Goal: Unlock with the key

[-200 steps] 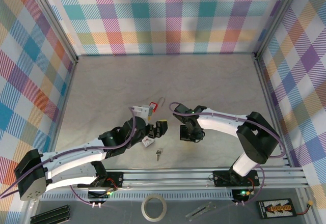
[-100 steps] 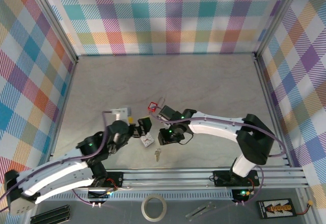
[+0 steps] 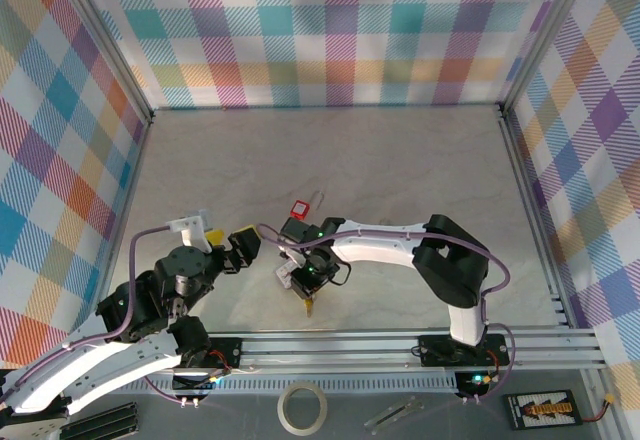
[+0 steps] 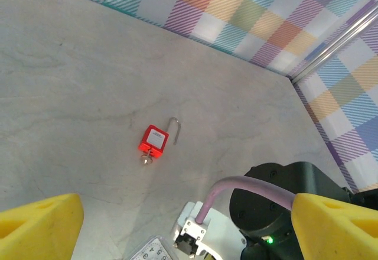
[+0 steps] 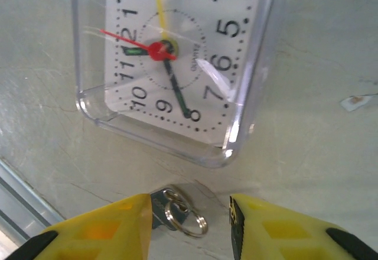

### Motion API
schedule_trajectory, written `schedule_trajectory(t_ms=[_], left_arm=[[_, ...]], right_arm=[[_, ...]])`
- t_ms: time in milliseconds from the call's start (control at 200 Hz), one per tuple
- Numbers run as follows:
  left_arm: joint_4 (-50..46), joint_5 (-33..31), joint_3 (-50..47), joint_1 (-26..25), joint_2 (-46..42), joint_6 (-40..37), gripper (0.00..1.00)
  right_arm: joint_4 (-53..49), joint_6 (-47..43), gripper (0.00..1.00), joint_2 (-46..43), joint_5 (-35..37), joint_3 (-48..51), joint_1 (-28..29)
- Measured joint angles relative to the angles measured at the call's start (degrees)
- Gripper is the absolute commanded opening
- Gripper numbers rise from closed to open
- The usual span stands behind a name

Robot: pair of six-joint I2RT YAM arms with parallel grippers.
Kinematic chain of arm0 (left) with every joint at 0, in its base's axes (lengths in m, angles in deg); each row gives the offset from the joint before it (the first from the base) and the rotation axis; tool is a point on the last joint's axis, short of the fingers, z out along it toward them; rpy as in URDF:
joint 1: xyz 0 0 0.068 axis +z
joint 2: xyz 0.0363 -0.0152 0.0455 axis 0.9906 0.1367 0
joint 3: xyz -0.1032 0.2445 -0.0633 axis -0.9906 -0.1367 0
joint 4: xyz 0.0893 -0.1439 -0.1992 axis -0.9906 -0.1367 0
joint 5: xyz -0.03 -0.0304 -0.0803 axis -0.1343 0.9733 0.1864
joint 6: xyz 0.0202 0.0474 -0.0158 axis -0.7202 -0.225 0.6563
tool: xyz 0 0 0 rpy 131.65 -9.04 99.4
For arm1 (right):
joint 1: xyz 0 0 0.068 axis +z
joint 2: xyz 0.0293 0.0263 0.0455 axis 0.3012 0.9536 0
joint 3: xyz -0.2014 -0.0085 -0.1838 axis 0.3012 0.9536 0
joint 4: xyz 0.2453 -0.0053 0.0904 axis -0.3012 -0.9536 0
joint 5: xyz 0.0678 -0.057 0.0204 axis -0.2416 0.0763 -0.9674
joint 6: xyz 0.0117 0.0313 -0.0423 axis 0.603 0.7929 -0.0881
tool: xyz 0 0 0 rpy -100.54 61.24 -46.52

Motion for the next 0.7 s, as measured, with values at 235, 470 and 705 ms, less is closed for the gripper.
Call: schedule_trajectory(t_ms=[235,470,705], left_arm=[[-0.9,0.0,0.0,0.0,0.6,-0.9,0.91],[-0.9,0.0,0.0,0.0,0.6,-1.0,0.91],[-1.2,-0.2,0.0,0.0,0.6,-1.1,0.91]], right_arm=[[-0.2,-2.1,0.41,-0.5,-1.1,1.7,0.2],[-0.2,-2.6,0.40,-0.5,-2.3,2.2,0.5],[0.2,-3.3,0.25,0.0,-2.5,2.3,0.6]])
